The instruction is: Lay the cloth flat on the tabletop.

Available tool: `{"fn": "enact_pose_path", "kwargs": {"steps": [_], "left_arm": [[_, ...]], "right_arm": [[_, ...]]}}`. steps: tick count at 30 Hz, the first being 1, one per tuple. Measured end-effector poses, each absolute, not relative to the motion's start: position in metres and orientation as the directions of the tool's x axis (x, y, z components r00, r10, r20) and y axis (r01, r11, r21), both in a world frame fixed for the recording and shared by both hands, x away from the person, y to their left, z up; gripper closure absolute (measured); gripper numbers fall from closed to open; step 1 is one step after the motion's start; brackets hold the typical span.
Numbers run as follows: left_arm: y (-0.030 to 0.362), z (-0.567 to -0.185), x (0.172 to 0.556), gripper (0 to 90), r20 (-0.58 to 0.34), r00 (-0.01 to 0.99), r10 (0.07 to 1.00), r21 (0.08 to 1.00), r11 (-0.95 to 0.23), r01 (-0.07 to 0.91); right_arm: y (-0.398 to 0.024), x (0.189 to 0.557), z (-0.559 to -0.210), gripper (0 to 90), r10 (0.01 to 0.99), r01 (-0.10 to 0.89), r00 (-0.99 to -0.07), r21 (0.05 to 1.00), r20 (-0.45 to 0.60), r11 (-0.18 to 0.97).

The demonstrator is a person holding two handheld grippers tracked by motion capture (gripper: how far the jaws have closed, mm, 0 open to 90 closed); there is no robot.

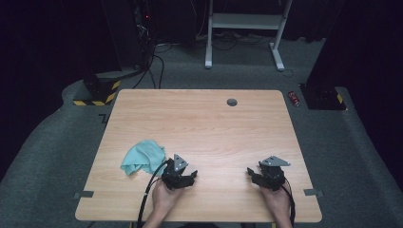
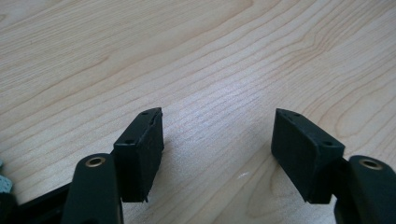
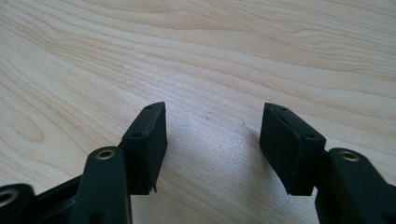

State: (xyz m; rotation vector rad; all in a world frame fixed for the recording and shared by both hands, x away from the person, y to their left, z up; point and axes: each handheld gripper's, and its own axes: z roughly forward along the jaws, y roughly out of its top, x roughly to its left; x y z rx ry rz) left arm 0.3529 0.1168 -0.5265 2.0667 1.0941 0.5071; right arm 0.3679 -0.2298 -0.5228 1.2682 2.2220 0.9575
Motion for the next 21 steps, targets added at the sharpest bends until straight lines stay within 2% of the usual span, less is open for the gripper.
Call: {"fn": "enact_pose_path", "kwargs": {"steps": [10, 14, 21], "left_arm": [[0.1165, -0.5263, 0.3522, 34.2, 0.004, 0.565, 0.825, 0.753, -0.374, 0.541], [0.1155, -0.5266, 0.3529, 30.3, 0.005, 0.561, 0.828, 0.752, -0.373, 0.544], [0.1166, -0.5264, 0.3541, 32.0, 0.008, 0.553, 0.833, 0.754, -0.368, 0.544]], "right_arm": [[-0.2297, 0.3680, -0.5228, 41.1, 0.864, 0.586, -0.503, 0.731, -0.011, 0.350], [-0.2298, 0.3681, -0.5228, 41.0, 0.863, 0.584, -0.505, 0.732, -0.011, 0.351], [-0.2296, 0.3680, -0.5227, 40.2, 0.862, 0.584, -0.507, 0.731, -0.011, 0.353]]}}
